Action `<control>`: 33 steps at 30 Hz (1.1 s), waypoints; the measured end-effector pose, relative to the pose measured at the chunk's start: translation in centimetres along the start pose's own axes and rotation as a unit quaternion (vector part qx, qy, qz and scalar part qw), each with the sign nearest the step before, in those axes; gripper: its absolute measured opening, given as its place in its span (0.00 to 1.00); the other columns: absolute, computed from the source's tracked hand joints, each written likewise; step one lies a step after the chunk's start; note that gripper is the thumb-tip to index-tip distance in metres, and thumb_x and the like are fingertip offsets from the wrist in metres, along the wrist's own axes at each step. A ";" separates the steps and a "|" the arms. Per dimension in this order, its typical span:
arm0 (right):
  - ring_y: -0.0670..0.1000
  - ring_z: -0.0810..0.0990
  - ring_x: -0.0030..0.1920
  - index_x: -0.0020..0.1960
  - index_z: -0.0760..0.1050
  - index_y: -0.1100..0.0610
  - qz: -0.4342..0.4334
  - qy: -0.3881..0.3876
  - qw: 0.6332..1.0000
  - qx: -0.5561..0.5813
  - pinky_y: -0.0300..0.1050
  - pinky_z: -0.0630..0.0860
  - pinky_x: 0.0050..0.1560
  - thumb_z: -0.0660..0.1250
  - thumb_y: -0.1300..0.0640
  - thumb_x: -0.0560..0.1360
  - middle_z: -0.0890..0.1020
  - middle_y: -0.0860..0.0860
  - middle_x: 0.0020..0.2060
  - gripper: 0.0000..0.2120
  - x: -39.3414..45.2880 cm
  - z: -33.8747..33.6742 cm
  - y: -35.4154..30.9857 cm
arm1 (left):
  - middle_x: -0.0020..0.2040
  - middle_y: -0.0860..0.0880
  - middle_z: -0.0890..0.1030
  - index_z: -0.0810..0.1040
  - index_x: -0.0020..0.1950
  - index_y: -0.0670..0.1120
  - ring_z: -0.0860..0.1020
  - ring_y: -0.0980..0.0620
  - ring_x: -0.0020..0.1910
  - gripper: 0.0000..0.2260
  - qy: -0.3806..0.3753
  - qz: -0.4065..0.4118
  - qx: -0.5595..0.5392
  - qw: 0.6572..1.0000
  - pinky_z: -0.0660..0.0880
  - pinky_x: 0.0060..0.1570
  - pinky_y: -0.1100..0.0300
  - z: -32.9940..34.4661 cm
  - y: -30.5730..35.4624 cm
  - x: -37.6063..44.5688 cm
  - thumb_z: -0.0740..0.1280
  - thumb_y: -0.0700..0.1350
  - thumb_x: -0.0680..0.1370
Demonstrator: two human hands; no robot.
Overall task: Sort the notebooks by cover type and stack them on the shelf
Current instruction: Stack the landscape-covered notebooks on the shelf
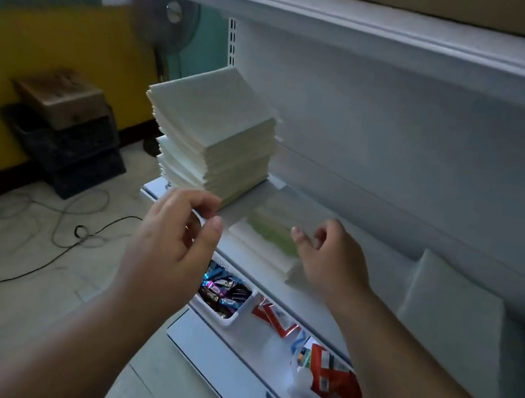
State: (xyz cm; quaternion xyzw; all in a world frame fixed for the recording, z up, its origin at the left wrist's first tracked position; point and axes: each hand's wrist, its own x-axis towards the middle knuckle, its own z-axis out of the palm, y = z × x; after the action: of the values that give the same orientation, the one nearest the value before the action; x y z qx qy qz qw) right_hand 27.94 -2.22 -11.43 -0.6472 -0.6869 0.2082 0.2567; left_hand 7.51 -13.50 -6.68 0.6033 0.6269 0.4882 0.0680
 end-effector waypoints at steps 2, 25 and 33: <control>0.55 0.79 0.48 0.57 0.71 0.57 0.065 -0.016 0.997 -0.024 0.46 0.73 0.44 0.63 0.31 0.73 0.78 0.51 0.48 0.30 2.0 1.5 -0.4 | 0.47 0.60 0.77 0.76 0.56 0.53 0.76 0.60 0.46 0.09 -0.002 0.003 -0.006 1.000 0.70 0.44 0.67 -0.6 -1.7 2.0 0.61 0.51 0.78; 0.48 0.75 0.33 0.41 0.76 0.55 0.188 0.141 0.899 0.369 0.37 0.71 0.26 0.68 0.57 0.79 0.79 0.50 0.34 0.08 -3.0 3.1 -5.9 | 0.51 0.52 0.85 0.79 0.59 0.51 0.85 0.46 0.49 0.09 -0.317 -0.343 -0.317 0.826 0.81 0.54 0.43 2.8 -7.5 9.0 0.70 0.49 0.79; 0.55 0.82 0.45 0.53 0.74 0.59 0.309 0.007 0.950 -0.052 0.46 0.77 0.50 0.61 0.24 0.64 0.82 0.55 0.46 0.39 1.1 5.8 -1.9 | 0.44 0.64 0.84 0.78 0.50 0.59 0.83 0.56 0.49 0.08 -0.172 -0.239 -0.233 0.927 0.79 0.56 0.48 1.0 -8.1 7.5 0.67 0.44 0.81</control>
State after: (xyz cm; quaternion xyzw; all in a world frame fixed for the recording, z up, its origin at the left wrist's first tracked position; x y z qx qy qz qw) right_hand 22.79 -1.03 -14.74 -0.8418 -0.4615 0.2365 0.1502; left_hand 0.62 -5.07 -9.07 0.4775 0.5995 0.4789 0.4280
